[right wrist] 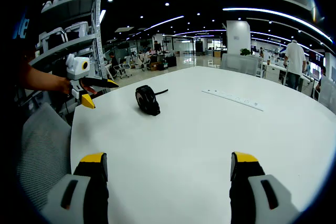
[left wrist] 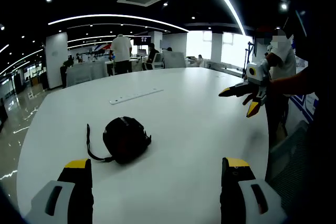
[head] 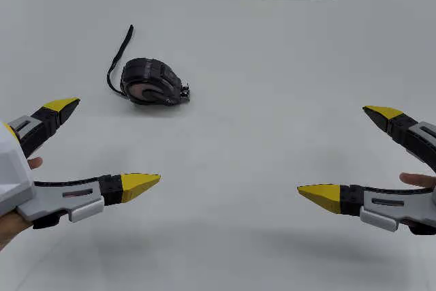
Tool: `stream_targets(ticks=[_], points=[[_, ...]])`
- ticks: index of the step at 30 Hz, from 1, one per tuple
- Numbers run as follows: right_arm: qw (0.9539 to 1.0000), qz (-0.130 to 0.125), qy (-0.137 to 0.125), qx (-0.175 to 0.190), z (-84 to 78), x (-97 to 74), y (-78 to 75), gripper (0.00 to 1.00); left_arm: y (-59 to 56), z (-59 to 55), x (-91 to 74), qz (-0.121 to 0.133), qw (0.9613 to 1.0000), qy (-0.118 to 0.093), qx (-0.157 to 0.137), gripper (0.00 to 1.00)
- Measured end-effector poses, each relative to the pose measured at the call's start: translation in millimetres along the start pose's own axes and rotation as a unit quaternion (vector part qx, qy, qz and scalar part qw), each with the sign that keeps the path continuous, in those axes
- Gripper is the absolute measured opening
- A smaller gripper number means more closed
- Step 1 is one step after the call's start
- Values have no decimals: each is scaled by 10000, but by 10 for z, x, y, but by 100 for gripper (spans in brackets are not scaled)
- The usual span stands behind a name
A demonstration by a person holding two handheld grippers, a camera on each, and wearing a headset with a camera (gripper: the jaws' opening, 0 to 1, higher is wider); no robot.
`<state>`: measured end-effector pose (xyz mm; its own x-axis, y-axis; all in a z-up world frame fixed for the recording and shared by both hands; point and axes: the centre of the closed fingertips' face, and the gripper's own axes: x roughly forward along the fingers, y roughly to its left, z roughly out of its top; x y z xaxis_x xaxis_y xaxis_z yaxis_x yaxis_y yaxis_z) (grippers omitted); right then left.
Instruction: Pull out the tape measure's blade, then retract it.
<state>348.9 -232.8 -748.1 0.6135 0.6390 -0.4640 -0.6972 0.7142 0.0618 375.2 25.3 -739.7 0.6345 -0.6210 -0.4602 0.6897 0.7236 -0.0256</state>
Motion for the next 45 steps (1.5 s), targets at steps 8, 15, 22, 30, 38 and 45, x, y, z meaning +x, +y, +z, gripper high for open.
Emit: stream_targets(ticks=[8, 15, 22, 30, 38, 45], points=[[10000, -33, 5, 12, -8, -11, -13, 100, -14, 5, 14, -22, 10000, 4, 30, 100], [10000, 2, 52, 19, -30, -16, -5, 99, -15, 11, 27, -27, 10000, 6, 48, 100], [10000, 22, 75, -55, -25, 4, -18, 99, -11, 14, 29, -36, 10000, 13, 68, 100], [9998, 63, 128, -118, -29, 25, -22, 98, 11, 4, 31, -47, 9999, 68, 120, 100], [9996, 156, 187, -173, -40, 76, -24, 98, 42, 20, 70, -98, 9997, 126, 169, 100], [9991, 242, 230, -275, -22, 144, -40, 97, 62, 46, 145, -213, 9993, 172, 258, 100]])
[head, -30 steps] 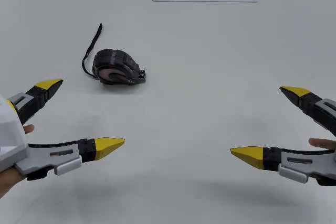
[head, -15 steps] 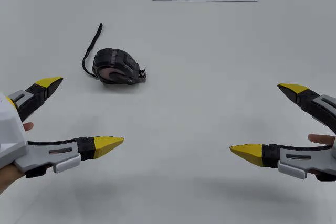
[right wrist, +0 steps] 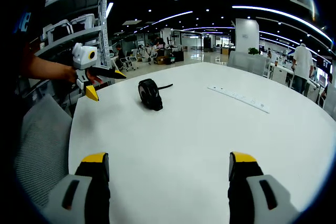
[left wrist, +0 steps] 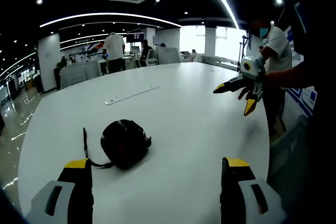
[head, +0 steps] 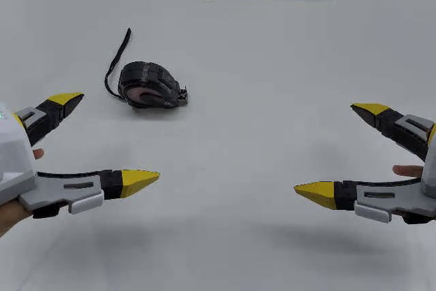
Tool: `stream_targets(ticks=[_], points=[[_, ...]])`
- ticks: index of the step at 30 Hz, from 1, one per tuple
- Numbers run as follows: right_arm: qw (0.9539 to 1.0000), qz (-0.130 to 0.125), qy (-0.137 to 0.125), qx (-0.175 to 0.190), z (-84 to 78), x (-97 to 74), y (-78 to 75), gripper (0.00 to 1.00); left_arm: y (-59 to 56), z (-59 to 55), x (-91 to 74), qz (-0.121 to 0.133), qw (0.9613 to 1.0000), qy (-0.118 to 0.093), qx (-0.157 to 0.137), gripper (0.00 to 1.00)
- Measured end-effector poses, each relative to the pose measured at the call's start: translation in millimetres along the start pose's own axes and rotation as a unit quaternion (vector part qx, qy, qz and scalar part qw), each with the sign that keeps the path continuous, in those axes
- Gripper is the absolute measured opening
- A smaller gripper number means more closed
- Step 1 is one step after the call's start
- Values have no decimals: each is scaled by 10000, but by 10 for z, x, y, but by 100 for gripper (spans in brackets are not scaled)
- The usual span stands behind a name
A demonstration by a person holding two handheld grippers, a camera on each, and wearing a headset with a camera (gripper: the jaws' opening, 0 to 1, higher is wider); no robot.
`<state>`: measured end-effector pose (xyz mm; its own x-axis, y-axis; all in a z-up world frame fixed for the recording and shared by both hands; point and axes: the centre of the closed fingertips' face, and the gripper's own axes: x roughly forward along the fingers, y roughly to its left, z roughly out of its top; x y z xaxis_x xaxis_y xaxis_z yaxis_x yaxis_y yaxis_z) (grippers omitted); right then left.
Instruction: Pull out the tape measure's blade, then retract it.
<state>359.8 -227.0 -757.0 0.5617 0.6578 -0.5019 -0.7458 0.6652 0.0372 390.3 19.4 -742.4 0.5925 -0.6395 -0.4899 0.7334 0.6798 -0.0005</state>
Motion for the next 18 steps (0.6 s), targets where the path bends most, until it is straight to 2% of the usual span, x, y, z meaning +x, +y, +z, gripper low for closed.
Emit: stream_targets(ticks=[12, 18], points=[[9996, 232, 38, -172, 70, 196, -15, 96, 102, 73, 141, -207, 9998, 17, 58, 98], [9991, 350, 57, -246, 102, 272, -23, 95, 173, 74, 184, -278, 9994, 97, 168, 98]])
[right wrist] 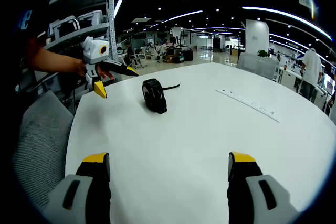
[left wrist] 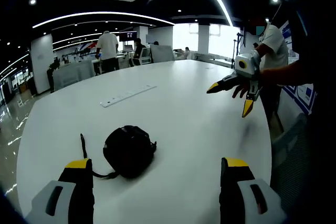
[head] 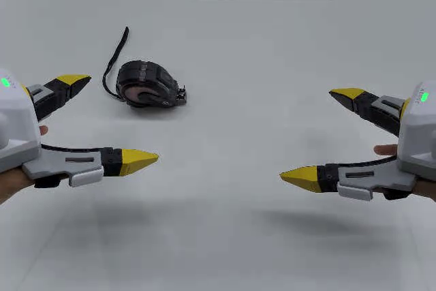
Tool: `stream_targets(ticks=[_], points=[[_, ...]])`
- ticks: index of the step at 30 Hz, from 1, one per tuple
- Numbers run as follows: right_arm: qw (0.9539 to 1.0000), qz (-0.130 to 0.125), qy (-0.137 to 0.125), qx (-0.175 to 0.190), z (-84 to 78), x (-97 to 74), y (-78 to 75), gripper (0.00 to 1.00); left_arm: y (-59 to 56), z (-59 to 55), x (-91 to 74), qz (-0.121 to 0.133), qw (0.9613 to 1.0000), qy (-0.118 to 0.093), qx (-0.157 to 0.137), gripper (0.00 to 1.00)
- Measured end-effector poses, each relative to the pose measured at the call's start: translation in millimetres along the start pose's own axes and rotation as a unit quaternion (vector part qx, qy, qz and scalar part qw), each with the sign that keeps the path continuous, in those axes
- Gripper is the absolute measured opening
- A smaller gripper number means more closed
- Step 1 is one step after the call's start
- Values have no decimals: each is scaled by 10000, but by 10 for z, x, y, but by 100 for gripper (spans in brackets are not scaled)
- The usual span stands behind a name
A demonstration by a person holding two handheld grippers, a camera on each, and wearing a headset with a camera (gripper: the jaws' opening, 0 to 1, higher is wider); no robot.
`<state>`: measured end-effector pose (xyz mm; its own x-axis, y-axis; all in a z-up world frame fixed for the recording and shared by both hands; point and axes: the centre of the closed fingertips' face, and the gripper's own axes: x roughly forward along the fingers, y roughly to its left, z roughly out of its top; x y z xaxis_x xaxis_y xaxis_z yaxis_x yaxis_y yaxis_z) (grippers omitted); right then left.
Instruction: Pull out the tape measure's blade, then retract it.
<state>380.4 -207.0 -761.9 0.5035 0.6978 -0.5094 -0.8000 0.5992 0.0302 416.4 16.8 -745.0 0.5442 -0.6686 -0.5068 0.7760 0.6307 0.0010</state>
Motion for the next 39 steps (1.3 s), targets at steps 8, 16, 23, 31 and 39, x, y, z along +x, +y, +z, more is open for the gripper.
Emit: stream_targets(ticks=[8, 16, 23, 31, 39], points=[[9999, 94, -38, -76, 74, 110, -25, 95, 57, -18, 58, -119, 9998, 115, 119, 98], [9996, 223, -64, -150, 137, 219, -37, 93, 122, -33, 93, -231, 9992, 236, 221, 96], [9989, 375, -83, -258, 179, 336, -44, 92, 185, -39, 137, -329, 9981, 367, 359, 94], [9979, 542, -94, -355, 229, 454, -40, 90, 239, -32, 198, -424, 9964, 494, 547, 90], [9966, 674, -61, -465, 230, 580, -60, 87, 298, -44, 271, -553, 9939, 616, 725, 85]])
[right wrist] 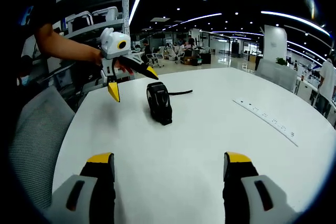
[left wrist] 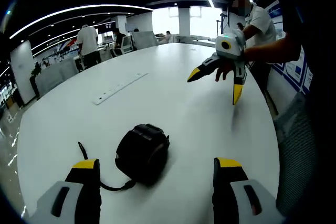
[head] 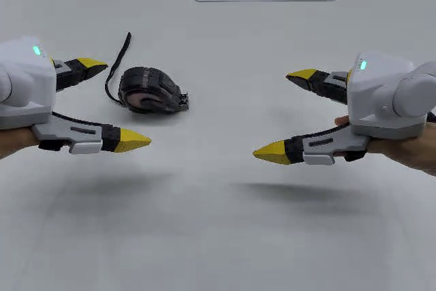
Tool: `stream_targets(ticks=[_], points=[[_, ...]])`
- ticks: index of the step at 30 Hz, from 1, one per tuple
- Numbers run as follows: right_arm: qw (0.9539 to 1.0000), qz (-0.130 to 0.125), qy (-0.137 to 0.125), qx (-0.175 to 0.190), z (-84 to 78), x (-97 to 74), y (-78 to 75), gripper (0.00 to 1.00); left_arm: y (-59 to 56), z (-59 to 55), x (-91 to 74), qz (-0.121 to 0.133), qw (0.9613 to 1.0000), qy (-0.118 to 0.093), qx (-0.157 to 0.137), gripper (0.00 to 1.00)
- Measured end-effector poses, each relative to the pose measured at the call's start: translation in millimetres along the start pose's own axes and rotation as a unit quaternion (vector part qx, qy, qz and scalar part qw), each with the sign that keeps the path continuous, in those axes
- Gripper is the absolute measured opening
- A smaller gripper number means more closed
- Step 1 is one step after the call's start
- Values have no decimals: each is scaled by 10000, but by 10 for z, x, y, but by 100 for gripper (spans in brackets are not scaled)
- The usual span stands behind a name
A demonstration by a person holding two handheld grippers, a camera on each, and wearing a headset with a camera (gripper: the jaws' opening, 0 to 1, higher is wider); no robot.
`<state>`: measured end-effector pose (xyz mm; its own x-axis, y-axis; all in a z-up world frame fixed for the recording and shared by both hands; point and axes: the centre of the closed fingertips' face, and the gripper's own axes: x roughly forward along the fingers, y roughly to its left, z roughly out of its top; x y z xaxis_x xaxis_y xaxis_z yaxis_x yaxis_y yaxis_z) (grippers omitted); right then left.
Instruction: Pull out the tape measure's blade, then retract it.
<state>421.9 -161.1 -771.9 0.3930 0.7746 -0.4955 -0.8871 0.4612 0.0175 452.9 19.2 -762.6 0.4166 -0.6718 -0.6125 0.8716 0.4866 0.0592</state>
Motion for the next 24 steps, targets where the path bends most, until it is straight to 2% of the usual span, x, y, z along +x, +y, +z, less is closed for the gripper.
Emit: stream_targets(ticks=[16, 24], points=[[9993, 228, -156, -260, 115, 280, -52, 76, 77, -101, 130, -264, 9986, 350, 282, 69], [9987, 333, -242, -309, 147, 449, -39, 69, 115, -133, 195, -418, 9962, 537, 537, 61]])
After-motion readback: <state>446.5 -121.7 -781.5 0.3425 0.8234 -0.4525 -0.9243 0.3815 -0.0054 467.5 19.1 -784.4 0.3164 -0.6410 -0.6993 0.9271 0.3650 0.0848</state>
